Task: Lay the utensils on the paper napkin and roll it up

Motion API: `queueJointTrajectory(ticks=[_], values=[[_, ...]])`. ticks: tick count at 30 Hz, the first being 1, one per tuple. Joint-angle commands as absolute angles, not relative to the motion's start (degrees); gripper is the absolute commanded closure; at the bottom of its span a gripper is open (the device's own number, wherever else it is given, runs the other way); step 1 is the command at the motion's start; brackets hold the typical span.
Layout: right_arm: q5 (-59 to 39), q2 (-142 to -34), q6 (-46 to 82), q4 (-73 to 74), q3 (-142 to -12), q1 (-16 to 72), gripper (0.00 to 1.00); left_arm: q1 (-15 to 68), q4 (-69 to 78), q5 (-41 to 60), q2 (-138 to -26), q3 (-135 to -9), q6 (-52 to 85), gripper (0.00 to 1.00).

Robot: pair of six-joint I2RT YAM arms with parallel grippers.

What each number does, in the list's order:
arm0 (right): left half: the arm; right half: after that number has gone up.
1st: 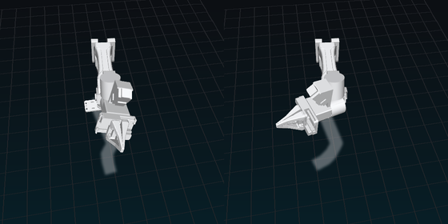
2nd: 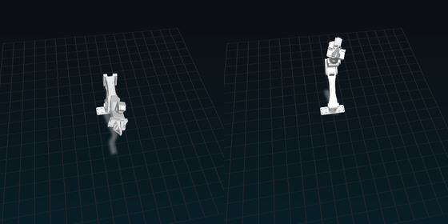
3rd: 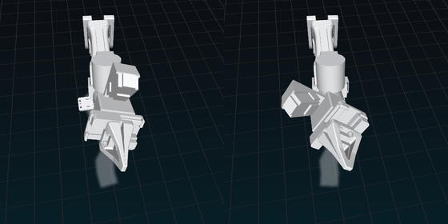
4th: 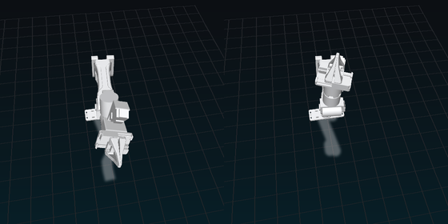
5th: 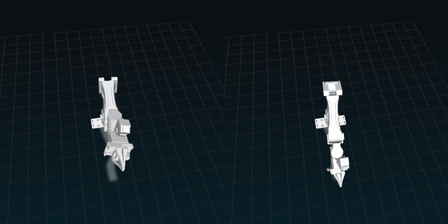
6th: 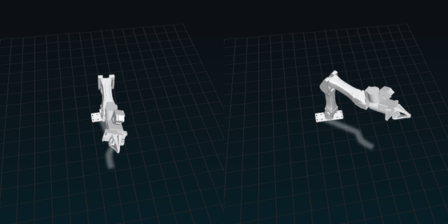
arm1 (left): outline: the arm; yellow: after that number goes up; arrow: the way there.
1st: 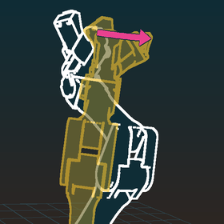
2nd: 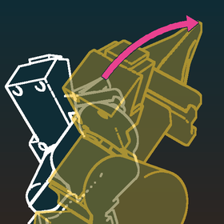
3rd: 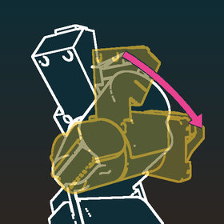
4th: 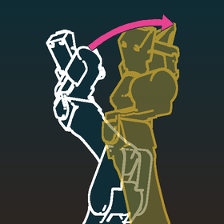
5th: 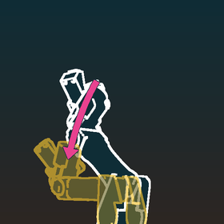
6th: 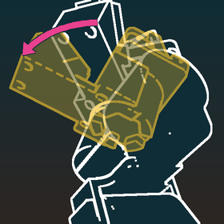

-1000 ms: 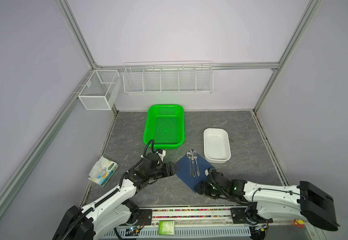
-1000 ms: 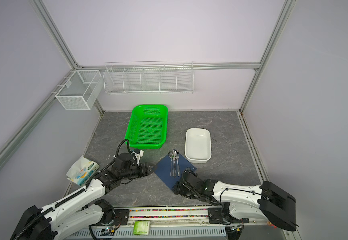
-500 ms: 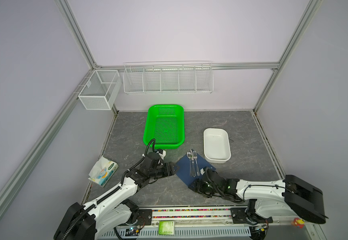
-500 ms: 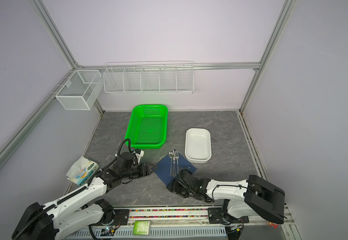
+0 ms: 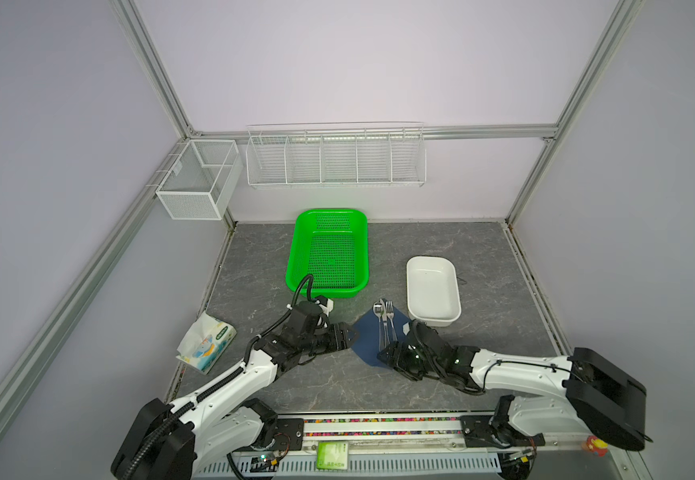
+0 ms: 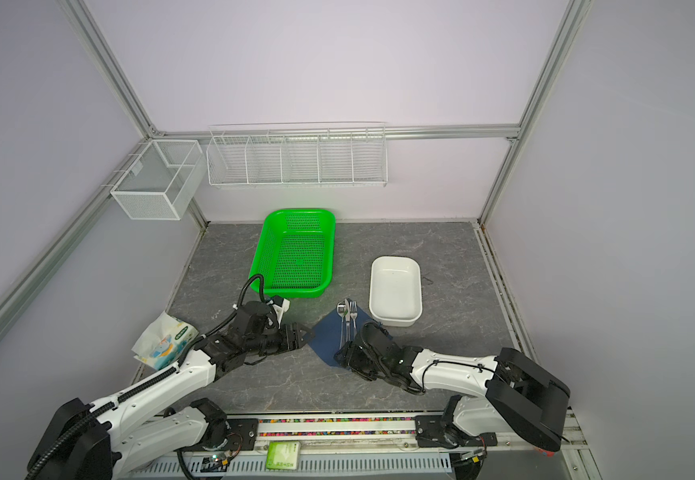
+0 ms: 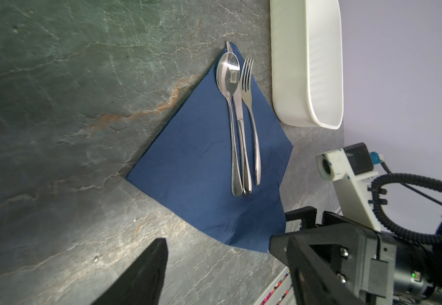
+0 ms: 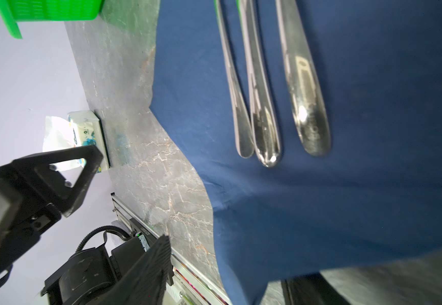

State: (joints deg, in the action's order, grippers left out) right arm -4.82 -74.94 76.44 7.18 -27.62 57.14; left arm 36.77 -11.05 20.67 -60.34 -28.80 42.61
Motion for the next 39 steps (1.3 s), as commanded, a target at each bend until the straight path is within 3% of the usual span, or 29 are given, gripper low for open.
queueJointTrajectory(ticks=[1, 17, 39], values=[[-6.13, -75.91, 76.18, 6.68, -29.29, 56.53, 0.33, 37.02, -11.17, 21.73, -61.23, -30.76, 41.23, 0.28], [-6.68, -78.15, 75.59, 8.68, -30.42, 52.81, 0.33, 37.68, -8.05, 27.07, -65.83, -31.36, 39.38, 0.36], [-5.71, -77.09, 76.68, 7.89, -28.74, 49.38, 0.37, 41.48, -0.51, 32.02, -79.06, -36.33, 37.97, 0.38]])
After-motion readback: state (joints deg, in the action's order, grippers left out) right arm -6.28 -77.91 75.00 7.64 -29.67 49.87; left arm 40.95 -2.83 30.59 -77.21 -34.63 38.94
